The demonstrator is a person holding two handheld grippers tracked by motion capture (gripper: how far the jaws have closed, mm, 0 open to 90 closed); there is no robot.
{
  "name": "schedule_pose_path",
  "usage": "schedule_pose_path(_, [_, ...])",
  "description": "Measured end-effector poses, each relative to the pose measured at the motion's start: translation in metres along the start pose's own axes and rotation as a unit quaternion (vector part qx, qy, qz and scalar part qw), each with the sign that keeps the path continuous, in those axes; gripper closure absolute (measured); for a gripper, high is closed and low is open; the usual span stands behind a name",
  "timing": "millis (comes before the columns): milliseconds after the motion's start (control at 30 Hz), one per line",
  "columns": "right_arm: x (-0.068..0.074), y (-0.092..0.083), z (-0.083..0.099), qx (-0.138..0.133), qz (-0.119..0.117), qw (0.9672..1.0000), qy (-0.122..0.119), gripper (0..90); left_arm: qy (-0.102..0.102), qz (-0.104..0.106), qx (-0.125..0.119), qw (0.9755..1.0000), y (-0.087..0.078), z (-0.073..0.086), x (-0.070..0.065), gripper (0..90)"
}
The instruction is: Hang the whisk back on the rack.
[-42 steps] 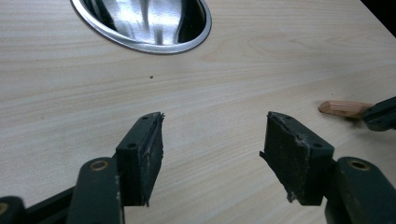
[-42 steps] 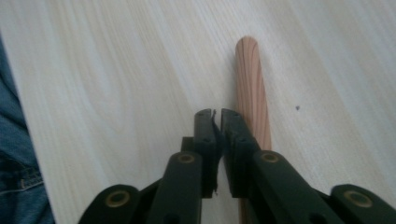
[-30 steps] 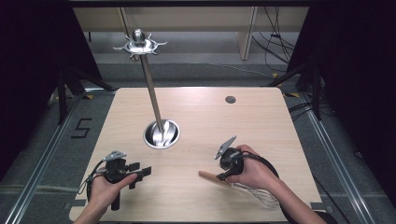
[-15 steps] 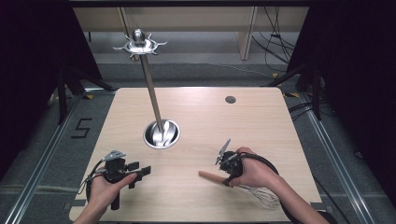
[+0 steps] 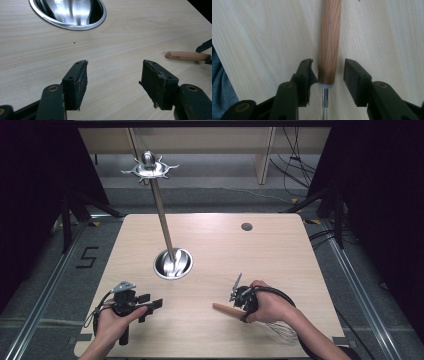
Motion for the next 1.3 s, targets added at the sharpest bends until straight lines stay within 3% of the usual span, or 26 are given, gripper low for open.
schedule_pose_path(100, [0.004, 0.0, 0.002, 0.006, -0.007, 0.9999, 0.012, 62.4, 0.001, 0.001, 0.0, 1.0, 0.0, 0.0, -0.001, 36.6])
schedule_pose_path(133, [0.001, 0.002, 0.001, 0.007, -0.003, 1.0, -0.006, 63.6, 0.002, 0.001, 0.0, 1.0, 0.0, 0.001, -0.001, 36.6])
schedule_pose_path(233, [0.004, 0.003, 0.003, 0.015, -0.001, 0.9999, 0.002, 68.0, 0.002, 0.001, 0.001, 1.0, -0.001, 0.001, 0.0, 36.6])
schedule_pose_path(267, [0.002, 0.005, 0.002, 0.012, 0.006, 0.9998, -0.011, 71.8, 0.003, 0.0, 0.0, 1.0, -0.001, 0.001, 0.0, 36.6])
schedule_pose_path(400, [0.004, 0.003, 0.004, 0.015, 0.0, 0.9999, -0.006, 73.6, 0.002, 0.001, 0.001, 1.0, -0.001, 0.001, 0.0, 36.5])
schedule_pose_path(433, [0.002, 0.004, 0.003, 0.009, 0.006, 0.9998, -0.014, 73.9, 0.002, 0.002, 0.001, 1.0, -0.001, 0.001, 0.0, 36.5])
schedule_pose_path(500, [0.006, 0.001, 0.004, 0.008, 0.002, 1.0, -0.004, 74.0, 0.005, 0.001, 0.003, 1.0, -0.001, 0.002, 0.0, 36.5])
schedule_pose_path(533, [0.005, -0.003, 0.002, -0.009, 0.002, 0.9999, 0.004, 74.1, 0.007, -0.002, 0.007, 1.0, -0.001, 0.003, 0.001, 36.5])
schedule_pose_path(567, [0.005, -0.003, 0.002, -0.009, 0.002, 0.9999, 0.004, 74.1, 0.006, -0.002, 0.007, 1.0, -0.001, 0.003, 0.001, 36.5])
schedule_pose_path(633, [0.002, -0.007, 0.0, -0.031, 0.005, 0.9995, -0.007, 74.2, 0.003, 0.002, -0.002, 1.0, -0.001, 0.001, -0.001, 36.3])
schedule_pose_path(667, [0.005, -0.011, -0.001, -0.043, -0.003, 0.9991, 0.002, 74.2, 0.003, 0.003, -0.005, 1.0, -0.001, 0.001, -0.002, 36.2])
schedule_pose_path(700, [0.008, -0.015, -0.003, -0.059, -0.013, 0.998, 0.018, 74.2, 0.005, 0.005, -0.006, 1.0, -0.001, 0.0, -0.002, 36.2])
schedule_pose_path(800, [0.004, -0.027, -0.007, -0.094, -0.009, 0.9954, 0.015, 74.2, 0.004, 0.009, -0.009, 0.9999, -0.001, 0.0, -0.004, 36.1])
schedule_pose_path(933, [0.001, -0.04, -0.016, -0.161, -0.01, 0.9866, 0.025, 74.3, 0.009, 0.011, -0.015, 0.9998, -0.001, -0.002, -0.006, 35.9])
schedule_pose_path(967, [0.001, -0.04, -0.016, -0.161, -0.01, 0.9866, 0.025, 74.3, 0.011, 0.012, -0.017, 0.9997, -0.001, -0.002, -0.006, 35.9])
schedule_pose_path(1000, [0.001, -0.043, -0.018, -0.175, -0.015, 0.984, 0.028, 74.3, 0.014, 0.013, -0.019, 0.9996, -0.001, -0.003, -0.006, 35.9])
schedule_pose_path(1033, [-0.001, -0.049, -0.023, -0.215, -0.019, 0.9761, 0.021, 74.3, 0.014, 0.013, -0.021, 0.9996, -0.001, -0.003, -0.006, 35.8])
schedule_pose_path(1067, [-0.001, -0.049, -0.023, -0.215, -0.019, 0.9761, 0.021, 74.3, 0.015, 0.014, -0.021, 0.9996, -0.002, -0.003, -0.007, 35.8])
schedule_pose_path(1100, [-0.001, -0.051, -0.025, -0.228, -0.021, 0.9731, 0.025, 74.2, 0.017, 0.015, -0.025, 0.9994, -0.002, -0.004, -0.007, 35.8])
schedule_pose_path(1200, [-0.003, -0.06, -0.029, -0.27, -0.025, 0.9619, 0.035, 74.3, 0.025, 0.02, -0.032, 0.999, -0.002, -0.006, -0.009, 35.2])
schedule_pose_path(1233, [-0.004, -0.066, -0.03, -0.295, -0.033, 0.9538, 0.046, 74.3, 0.024, 0.019, -0.035, 0.9989, -0.001, -0.007, -0.01, 34.9])
schedule_pose_path(1267, [-0.004, -0.066, -0.03, -0.295, -0.033, 0.9538, 0.046, 74.3, 0.027, 0.02, -0.037, 0.9988, -0.002, -0.007, -0.01, 34.9])
schedule_pose_path(1300, [-0.004, -0.068, -0.032, -0.31, -0.037, 0.9494, 0.037, 74.3, 0.029, 0.023, -0.041, 0.9985, -0.002, -0.008, -0.011, 34.7])
Point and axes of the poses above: each handheld gripper's, and its own axes: y roughly forward along the jaws, z roughly out of its underside, x roughly to its left, the point moved 10 cm from there along y, roughly forward along the jaws, and after that the axes turned 15 degrees about y, right-handed, at the moved point
